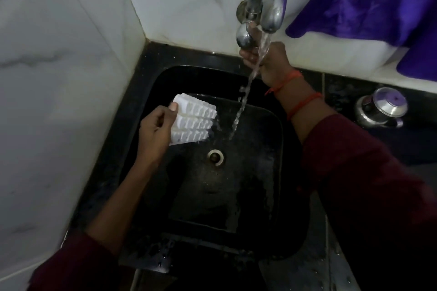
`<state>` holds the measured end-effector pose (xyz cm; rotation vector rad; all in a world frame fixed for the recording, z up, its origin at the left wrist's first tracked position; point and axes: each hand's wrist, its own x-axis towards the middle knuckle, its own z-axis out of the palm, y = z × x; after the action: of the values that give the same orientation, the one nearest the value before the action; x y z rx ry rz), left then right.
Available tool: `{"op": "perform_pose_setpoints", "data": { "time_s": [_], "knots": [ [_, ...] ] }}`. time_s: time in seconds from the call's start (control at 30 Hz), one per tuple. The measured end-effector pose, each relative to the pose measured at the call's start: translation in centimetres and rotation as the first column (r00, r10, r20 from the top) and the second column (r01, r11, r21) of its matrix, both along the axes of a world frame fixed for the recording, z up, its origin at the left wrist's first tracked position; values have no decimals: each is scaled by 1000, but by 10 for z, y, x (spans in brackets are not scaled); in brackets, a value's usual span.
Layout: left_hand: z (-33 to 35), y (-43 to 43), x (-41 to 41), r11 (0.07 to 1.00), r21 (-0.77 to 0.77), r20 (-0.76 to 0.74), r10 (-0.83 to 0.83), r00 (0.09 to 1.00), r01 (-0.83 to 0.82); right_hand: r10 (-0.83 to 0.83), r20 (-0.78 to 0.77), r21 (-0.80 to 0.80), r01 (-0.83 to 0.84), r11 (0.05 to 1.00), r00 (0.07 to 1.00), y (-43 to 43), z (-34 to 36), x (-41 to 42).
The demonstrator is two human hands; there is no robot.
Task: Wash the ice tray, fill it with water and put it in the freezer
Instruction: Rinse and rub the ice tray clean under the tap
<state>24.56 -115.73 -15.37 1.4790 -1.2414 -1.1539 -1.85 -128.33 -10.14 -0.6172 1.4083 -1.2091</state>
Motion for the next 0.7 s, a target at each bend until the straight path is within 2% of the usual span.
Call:
{"op": "perform_pose_setpoints", "data": {
  "time_s": [0.17, 0.3, 0.4, 0.57, 0.7],
  "knots": [
    [-2, 6, -1, 998, -48, 52, -42, 998, 45, 34, 137, -5, -34, 999, 990, 1, -4, 0],
    [-2, 9, -2, 997, -51, 96, -59, 994, 64, -16, 241, 37, 7, 999, 970, 5, 0, 4],
    [0, 13, -1, 994, -60, 106, -80, 991, 87, -57, 243, 78, 39, 996, 968, 5, 3, 6],
    [7, 20, -4, 989, -80, 104, -117, 988, 125, -70, 272, 44, 60, 997, 960, 16, -1, 15],
    [7, 25, -2, 988, -65, 86, -136, 987, 142, -16, 257, 142, -22, 990, 966, 42, -27, 18]
  ]
}}
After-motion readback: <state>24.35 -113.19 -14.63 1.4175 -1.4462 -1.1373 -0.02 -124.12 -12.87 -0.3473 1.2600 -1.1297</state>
